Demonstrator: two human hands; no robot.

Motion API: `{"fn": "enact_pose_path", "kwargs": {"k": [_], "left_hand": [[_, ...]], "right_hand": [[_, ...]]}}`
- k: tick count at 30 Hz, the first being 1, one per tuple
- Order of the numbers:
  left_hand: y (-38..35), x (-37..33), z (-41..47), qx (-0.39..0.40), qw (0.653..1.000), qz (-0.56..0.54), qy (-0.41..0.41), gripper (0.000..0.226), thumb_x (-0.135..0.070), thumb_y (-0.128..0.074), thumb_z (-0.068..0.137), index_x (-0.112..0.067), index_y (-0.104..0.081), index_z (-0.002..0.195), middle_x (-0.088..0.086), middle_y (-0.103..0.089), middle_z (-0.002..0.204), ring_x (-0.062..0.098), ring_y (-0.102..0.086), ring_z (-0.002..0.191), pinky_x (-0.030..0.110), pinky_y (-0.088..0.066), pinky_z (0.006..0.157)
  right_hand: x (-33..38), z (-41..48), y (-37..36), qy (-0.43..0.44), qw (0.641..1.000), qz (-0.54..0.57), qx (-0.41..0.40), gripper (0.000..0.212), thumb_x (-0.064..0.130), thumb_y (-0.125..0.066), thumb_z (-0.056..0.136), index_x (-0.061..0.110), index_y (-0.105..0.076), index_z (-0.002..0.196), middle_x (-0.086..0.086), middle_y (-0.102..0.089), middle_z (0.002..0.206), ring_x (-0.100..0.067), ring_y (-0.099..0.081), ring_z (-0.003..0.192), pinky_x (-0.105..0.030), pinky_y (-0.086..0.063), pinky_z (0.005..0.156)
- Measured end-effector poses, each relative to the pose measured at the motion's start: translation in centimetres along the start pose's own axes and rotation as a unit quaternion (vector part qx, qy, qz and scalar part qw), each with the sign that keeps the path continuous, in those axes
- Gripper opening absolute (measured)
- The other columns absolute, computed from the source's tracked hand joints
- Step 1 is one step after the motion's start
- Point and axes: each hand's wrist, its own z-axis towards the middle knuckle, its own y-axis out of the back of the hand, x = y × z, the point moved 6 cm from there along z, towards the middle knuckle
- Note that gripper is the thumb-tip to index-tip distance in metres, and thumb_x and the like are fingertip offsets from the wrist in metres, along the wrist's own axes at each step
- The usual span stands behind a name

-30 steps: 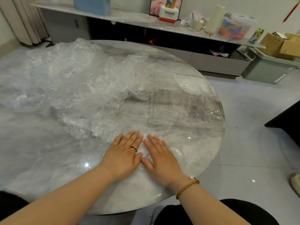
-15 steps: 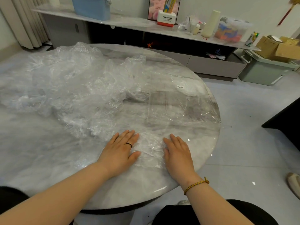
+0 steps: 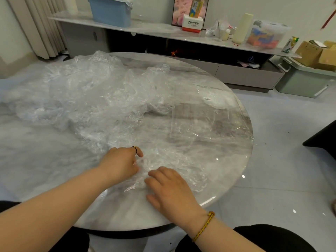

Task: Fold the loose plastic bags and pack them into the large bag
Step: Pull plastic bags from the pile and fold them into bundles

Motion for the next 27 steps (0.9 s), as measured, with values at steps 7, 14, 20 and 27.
{"fn": "enact_pose_path", "kwargs": {"k": [7,14,20,27], "left_hand": [[0.0,0.3,-0.6,0.029,0.995,-0.091,-0.033,0.030,-0.024,-0.056,0.089,-0.027,-0.049,0.118,-0.016,-0.051,0.070,-0.002,-0.048,0.065,0.009,-0.035,0.060],[1.1,-0.8,-1.3,0.046,0.968,-0.188,-0.160,0.049,-0.007,-0.033,0.069,-0.039,-0.057,0.097,-0.035,-0.035,0.117,-0.007,-0.023,0.126,-0.010,-0.010,0.089],[-1.6,-1.9,-1.6,0.076,0.979,-0.076,-0.173,0.095,-0.058,-0.035,0.047,-0.022,-0.039,0.135,-0.018,-0.014,0.148,0.006,-0.014,0.139,0.003,-0.008,0.097],[-2.9,-2.3,-0.8,0.015,0.960,-0.259,-0.107,0.065,-0.064,-0.048,0.059,-0.006,-0.063,0.084,0.005,-0.066,0.086,0.015,-0.060,0.087,0.024,-0.045,0.082]], "right_hand": [[1.0,1.0,-1.2,-0.065,0.998,0.003,-0.004,0.026,0.021,-0.038,0.063,0.024,-0.064,0.059,0.010,-0.060,0.064,-0.009,-0.054,0.057,-0.018,-0.039,0.049],[-1.9,-0.7,-0.2,-0.265,0.891,0.370,-0.021,0.014,0.029,-0.045,0.075,0.022,-0.056,0.072,0.007,-0.055,0.070,-0.003,-0.051,0.072,-0.013,-0.040,0.062],[-4.9,-2.1,1.3,-0.464,0.673,0.567,-0.101,0.029,-0.007,-0.047,0.084,0.014,-0.057,0.066,0.005,-0.058,0.064,0.002,-0.056,0.052,-0.008,-0.040,0.046],[-7.2,-3.2,1.4,-0.534,0.702,0.452,-0.133,0.028,0.006,-0.051,0.086,0.011,-0.040,0.061,-0.001,-0.039,0.057,-0.008,-0.036,0.048,-0.012,-0.032,0.041]]}}
